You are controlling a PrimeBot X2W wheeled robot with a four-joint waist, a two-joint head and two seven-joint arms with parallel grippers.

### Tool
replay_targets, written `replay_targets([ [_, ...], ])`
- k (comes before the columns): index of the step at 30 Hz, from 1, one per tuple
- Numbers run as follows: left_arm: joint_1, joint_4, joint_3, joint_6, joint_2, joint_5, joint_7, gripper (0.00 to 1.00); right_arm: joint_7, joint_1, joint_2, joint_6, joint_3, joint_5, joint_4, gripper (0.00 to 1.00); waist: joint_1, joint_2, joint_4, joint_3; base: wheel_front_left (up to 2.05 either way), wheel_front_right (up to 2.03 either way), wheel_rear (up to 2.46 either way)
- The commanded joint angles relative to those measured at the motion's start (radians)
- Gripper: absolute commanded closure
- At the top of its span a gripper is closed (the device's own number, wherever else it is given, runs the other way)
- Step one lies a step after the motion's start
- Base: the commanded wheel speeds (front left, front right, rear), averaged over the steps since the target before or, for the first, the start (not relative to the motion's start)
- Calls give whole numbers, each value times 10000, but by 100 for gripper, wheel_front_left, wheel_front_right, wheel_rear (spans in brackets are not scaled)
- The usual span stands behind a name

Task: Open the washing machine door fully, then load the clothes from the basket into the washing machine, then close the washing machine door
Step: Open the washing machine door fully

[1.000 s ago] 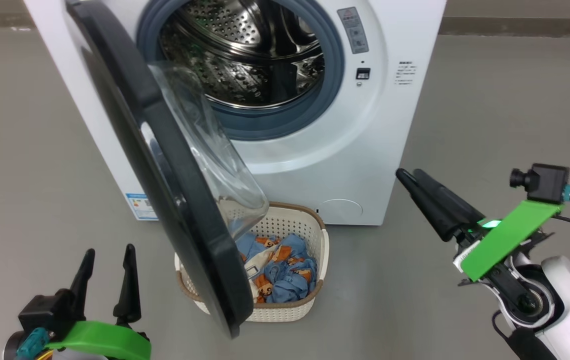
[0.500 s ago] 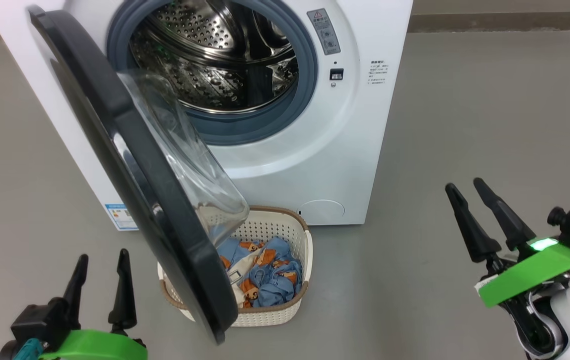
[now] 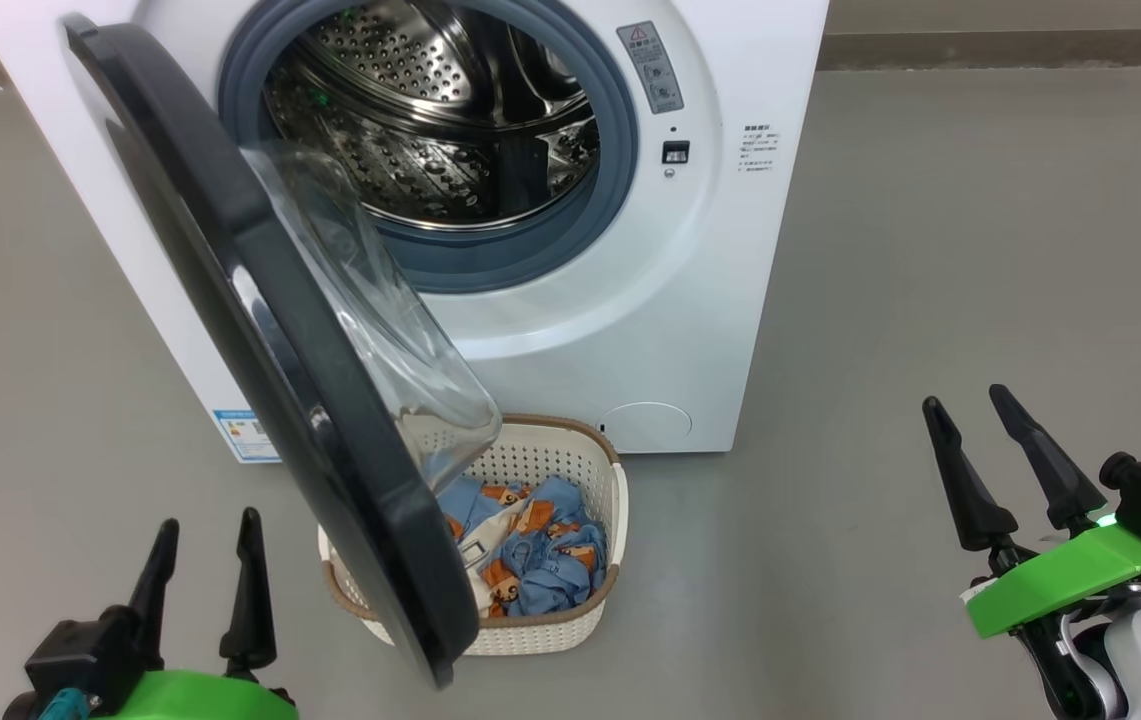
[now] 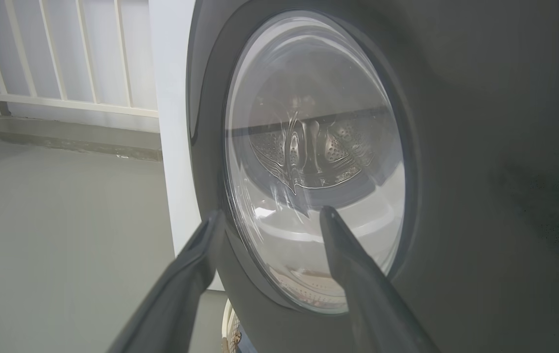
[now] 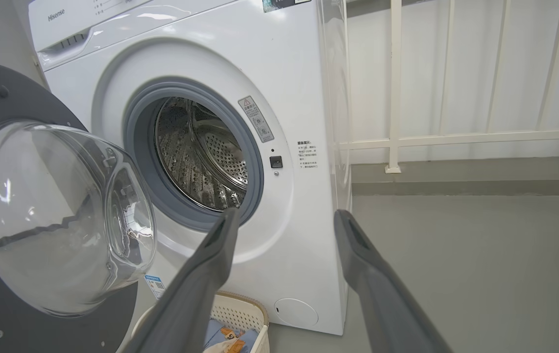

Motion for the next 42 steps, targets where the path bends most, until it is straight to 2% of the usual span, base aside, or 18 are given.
replay_targets([
  [1, -128, -306, 310, 81, 232, -67, -86, 0, -115, 102, -47, 27, 55, -171, -244, 0, 1, -1, 14, -1, 0, 0, 0],
  [11, -159, -270, 203, 106, 315, -64, -79, 0, -117, 248, 252, 27, -322, -598, -239, 0, 1, -1, 88, -35, 0, 0, 0],
  [37, -249, -166, 48, 136, 467, -177, -79, 0, -118, 261, 341, 27, -335, -682, -104, 0, 1, -1, 31, -103, 0, 0, 0],
  [38, -264, -167, 53, 136, 476, -191, -80, 17, -118, 260, 350, 27, -346, -683, -101, 0, 1, -1, 32, -98, 0, 0, 0],
  [39, -280, -174, 55, 135, 483, -207, -80, 51, -118, 260, 360, 27, -357, -687, -99, 0, 1, -1, 33, -95, 0, 0, 0],
  [40, -293, -185, 54, 133, 490, -222, -80, 71, -118, 260, 369, 27, -363, -692, -96, 0, 1, -1, 34, -94, 0, 0, 0],
  [41, -302, -198, 52, 130, 498, -234, -80, 100, -118, 262, 376, 27, -367, -697, -93, 0, 1, -1, 36, -93, 0, 0, 0],
  [42, -312, -217, 50, 126, 503, -246, -82, 100, -118, 264, 382, 27, -375, -703, -92, 0, 1, -1, 41, -93, 0, 0, 0],
])
